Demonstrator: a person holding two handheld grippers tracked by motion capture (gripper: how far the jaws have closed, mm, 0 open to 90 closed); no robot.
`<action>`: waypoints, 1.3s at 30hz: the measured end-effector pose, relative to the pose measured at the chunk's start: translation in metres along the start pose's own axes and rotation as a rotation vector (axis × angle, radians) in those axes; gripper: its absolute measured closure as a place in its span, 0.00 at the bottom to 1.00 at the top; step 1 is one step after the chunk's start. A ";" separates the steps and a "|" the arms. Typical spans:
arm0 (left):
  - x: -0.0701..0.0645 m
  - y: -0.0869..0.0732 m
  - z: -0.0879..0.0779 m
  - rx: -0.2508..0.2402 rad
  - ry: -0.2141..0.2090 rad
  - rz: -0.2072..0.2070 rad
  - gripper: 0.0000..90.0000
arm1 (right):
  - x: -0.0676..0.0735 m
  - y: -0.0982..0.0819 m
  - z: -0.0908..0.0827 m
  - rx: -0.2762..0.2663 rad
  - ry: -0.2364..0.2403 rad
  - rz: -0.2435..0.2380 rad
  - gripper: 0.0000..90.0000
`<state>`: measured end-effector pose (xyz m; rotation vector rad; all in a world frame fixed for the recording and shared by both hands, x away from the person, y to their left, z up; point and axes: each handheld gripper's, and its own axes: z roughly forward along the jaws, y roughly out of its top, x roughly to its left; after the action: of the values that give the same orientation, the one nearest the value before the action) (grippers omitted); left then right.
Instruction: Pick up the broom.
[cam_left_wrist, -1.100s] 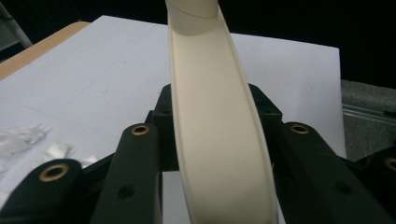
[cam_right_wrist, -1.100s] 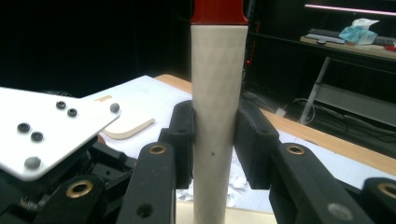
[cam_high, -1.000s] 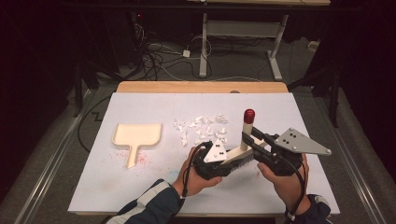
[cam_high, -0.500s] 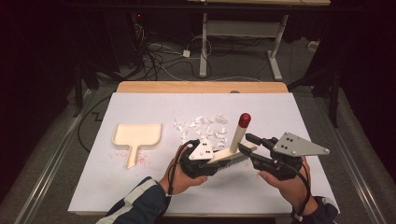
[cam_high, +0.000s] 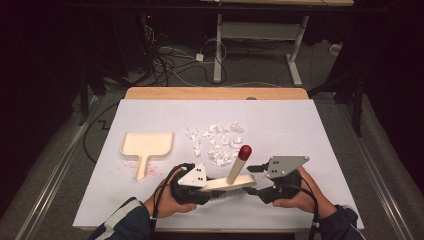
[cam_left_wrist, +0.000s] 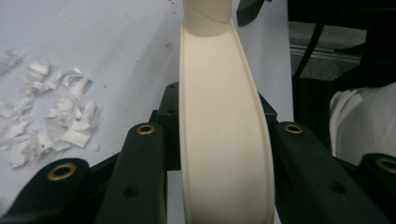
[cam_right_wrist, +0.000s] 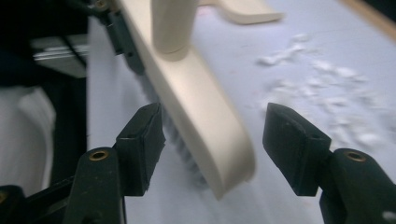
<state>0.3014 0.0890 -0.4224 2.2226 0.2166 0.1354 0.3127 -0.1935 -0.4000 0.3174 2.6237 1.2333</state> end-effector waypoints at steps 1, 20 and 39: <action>-0.001 -0.001 0.000 0.003 -0.007 0.001 0.73 | 0.000 0.000 0.000 0.000 0.000 0.000 0.44; 0.010 -0.007 -0.014 -0.047 0.013 -0.034 0.51 | 0.009 -0.006 0.030 0.021 0.139 -0.043 0.75; 0.008 -0.096 -0.087 0.033 0.565 -0.222 0.22 | -0.014 -0.008 0.008 -0.049 -0.114 0.115 0.75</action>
<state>0.2834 0.2157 -0.4444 2.1282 0.7730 0.6404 0.3280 -0.1969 -0.4099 0.5211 2.5055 1.2727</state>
